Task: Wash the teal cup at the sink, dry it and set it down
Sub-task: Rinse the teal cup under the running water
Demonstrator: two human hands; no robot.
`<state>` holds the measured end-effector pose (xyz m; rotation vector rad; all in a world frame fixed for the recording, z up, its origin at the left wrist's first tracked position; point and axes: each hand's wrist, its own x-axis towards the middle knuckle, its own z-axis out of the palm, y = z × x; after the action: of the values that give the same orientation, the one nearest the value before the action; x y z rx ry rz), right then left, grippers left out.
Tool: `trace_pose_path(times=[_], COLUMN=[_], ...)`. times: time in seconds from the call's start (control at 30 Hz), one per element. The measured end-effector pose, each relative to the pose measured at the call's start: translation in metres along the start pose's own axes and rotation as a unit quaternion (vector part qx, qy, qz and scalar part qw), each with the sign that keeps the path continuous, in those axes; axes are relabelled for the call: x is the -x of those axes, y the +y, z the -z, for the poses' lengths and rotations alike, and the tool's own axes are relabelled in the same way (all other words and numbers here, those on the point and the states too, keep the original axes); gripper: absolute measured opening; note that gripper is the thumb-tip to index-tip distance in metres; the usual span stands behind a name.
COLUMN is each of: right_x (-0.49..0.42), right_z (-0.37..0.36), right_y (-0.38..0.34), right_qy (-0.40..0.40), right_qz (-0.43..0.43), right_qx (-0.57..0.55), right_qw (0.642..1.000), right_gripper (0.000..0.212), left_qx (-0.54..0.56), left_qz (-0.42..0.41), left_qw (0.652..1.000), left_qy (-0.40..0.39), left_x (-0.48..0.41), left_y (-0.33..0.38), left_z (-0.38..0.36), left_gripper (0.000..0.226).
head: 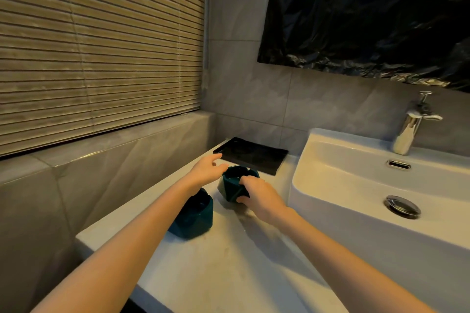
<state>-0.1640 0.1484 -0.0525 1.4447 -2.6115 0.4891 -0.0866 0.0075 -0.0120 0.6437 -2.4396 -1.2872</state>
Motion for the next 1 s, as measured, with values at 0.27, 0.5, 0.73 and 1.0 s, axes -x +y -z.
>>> trace_pose_path(times=[0.27, 0.5, 0.73, 1.0], right_x=[0.008, 0.038, 0.085, 0.144], right_z=[0.07, 0.136, 0.187, 0.213], right_y=[-0.004, 0.029, 0.119, 0.225], right_qy=[0.105, 0.158, 0.281, -0.005], right_qz=[0.048, 0.053, -0.011, -0.373], right_qx=[0.001, 0.019, -0.081, -0.403], right_qw=[0.993, 0.986, 0.956, 0.836], right_gripper=[0.03, 0.029, 0.008, 0.049], left_qx=[0.195, 0.352, 0.288, 0.226], left_qz=[0.084, 0.07, 0.046, 0.094], left_qw=[0.975, 0.929, 0.946, 0.913], left_qy=[-0.063, -0.089, -0.14, -0.327], left_x=[0.006, 0.002, -0.008, -0.018], left_y=[0.039, 0.114, 0.172, 0.22], left_z=[0.002, -0.034, -0.107, -0.202], left_gripper=[0.068, 0.031, 0.005, 0.015])
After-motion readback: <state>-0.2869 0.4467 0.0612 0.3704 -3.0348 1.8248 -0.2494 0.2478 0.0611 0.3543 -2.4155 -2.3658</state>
